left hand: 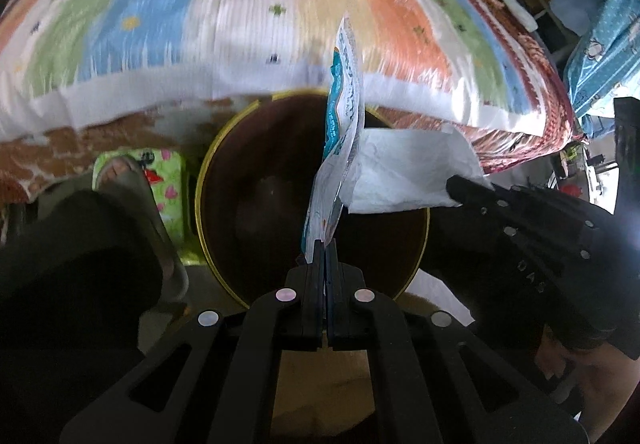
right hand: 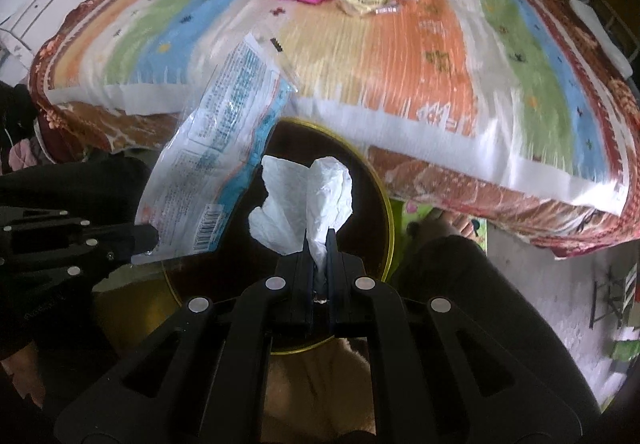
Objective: Collect trash
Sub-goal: 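Open left gripper to drop the clear bag while right gripper drops the tissue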
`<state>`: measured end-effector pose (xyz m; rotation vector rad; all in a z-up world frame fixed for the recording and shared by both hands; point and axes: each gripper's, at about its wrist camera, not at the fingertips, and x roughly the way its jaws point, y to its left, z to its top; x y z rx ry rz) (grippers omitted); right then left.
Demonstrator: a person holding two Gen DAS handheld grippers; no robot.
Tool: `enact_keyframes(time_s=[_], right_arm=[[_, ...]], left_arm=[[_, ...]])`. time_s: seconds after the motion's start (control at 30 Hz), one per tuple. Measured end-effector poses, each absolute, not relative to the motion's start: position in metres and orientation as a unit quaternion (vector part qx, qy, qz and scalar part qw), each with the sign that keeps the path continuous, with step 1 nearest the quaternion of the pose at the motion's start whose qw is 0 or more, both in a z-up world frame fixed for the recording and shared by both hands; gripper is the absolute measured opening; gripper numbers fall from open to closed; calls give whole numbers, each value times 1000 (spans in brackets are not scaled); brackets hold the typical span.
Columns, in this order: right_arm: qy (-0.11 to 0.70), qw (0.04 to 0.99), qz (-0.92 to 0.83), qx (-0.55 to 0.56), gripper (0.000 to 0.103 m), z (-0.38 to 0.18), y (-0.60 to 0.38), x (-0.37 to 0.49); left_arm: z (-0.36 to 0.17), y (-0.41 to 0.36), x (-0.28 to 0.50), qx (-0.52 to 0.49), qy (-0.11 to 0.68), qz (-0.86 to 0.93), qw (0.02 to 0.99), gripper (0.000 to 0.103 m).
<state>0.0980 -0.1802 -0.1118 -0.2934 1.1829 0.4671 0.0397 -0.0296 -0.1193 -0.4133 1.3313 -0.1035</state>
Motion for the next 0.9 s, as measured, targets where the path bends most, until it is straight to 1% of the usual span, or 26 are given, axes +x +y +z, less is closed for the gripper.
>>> enact_keyframes(time_s=[0.33, 0.4, 0.43, 0.47, 0.5, 0.53, 0.57, 0.63, 0.7, 0.83, 0.9], right_arm=[[581, 775, 200, -146, 4, -135, -177, 102], [592, 769, 198, -139, 7, -141, -177, 104], [598, 765, 199, -131, 11, -143, -178, 105], [603, 762, 202, -124, 24, -145, -179, 106], [607, 759, 204, -115, 35, -145, -179, 107], [608, 759, 206, -111, 37, -144, -179, 107], [607, 760, 208, -108, 39, -143, -179, 107], [605, 761, 212, -99, 43, -140, -179, 108], [599, 766, 215, -90, 49, -135, -180, 110], [589, 775, 216, -74, 52, -127, -182, 115], [584, 780, 215, -60, 53, -121, -184, 121]], left_arm=[[-140, -32, 39, -205, 645, -39, 735, 0], [-144, -31, 40, -216, 650, -40, 727, 1], [-146, -30, 40, -220, 651, -37, 726, 2], [-147, -28, 41, -222, 652, -34, 724, 11], [-147, -26, 42, -226, 652, -31, 723, 27], [-147, -23, 42, -231, 649, -28, 724, 33], [-144, -21, 42, -231, 644, -23, 729, 36], [-140, -17, 44, -232, 636, -16, 736, 36], [-135, -13, 45, -235, 628, -11, 742, 39], [-125, -9, 49, -223, 614, -4, 757, 46], [-119, -6, 53, -217, 607, -2, 765, 51]])
